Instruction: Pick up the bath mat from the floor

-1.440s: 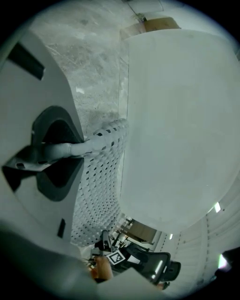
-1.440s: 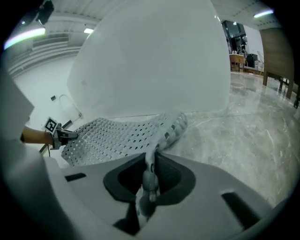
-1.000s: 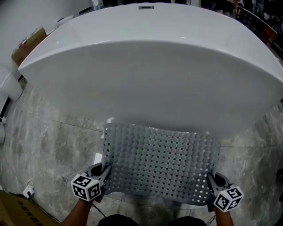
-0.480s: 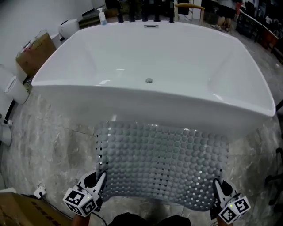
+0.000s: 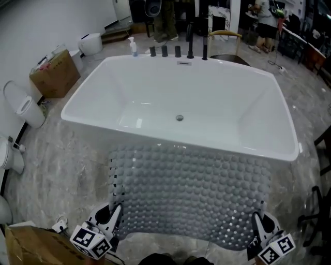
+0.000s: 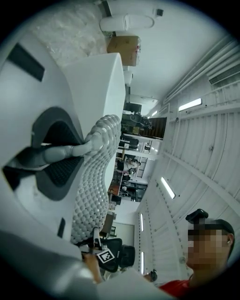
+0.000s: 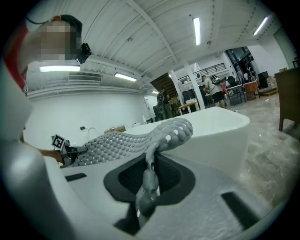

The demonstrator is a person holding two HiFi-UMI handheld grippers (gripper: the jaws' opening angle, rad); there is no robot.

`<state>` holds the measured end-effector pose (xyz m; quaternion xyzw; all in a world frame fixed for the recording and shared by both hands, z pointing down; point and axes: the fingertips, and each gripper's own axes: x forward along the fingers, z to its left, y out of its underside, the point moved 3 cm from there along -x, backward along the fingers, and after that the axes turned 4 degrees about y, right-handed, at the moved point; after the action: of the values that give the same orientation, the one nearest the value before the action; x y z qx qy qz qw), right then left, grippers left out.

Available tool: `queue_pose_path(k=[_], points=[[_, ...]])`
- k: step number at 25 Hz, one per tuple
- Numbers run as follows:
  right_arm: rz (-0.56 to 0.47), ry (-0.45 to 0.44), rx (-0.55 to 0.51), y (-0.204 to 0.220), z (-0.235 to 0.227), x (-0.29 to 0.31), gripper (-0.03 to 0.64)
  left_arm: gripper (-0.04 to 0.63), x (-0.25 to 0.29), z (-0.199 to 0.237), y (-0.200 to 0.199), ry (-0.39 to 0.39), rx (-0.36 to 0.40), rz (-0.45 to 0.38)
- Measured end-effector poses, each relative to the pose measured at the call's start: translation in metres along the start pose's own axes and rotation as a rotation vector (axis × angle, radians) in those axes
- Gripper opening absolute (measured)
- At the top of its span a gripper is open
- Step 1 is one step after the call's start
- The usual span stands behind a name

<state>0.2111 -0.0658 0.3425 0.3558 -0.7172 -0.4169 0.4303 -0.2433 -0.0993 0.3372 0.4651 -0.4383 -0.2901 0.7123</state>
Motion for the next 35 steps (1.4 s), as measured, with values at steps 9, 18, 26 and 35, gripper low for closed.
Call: queue_pose_path(k=[9, 18, 26, 35], points=[[-0.084, -0.018, -0.019, -0.140, 0.065, -0.071, 0.046, 0.058, -0.091, -0.029, -0.135, -0.021, 0.004, -0.078], [-0.166, -0.024, -0.019, -0.239, 0.124, -0.140, 0.046, 0.057, -0.165, -0.048, -0.242, 0.019, 0.032, -0.153], [-0.261, -0.063, -0.063, -0.301, 0.150, -0.207, 0.046, 0.057, -0.222, -0.076, -0.303, 0.053, 0.050, -0.230], [-0.325, -0.075, -0.076, -0.317, 0.159, -0.240, 0.046, 0.057, -0.252, -0.093, -0.332, 0.082, 0.076, -0.310]])
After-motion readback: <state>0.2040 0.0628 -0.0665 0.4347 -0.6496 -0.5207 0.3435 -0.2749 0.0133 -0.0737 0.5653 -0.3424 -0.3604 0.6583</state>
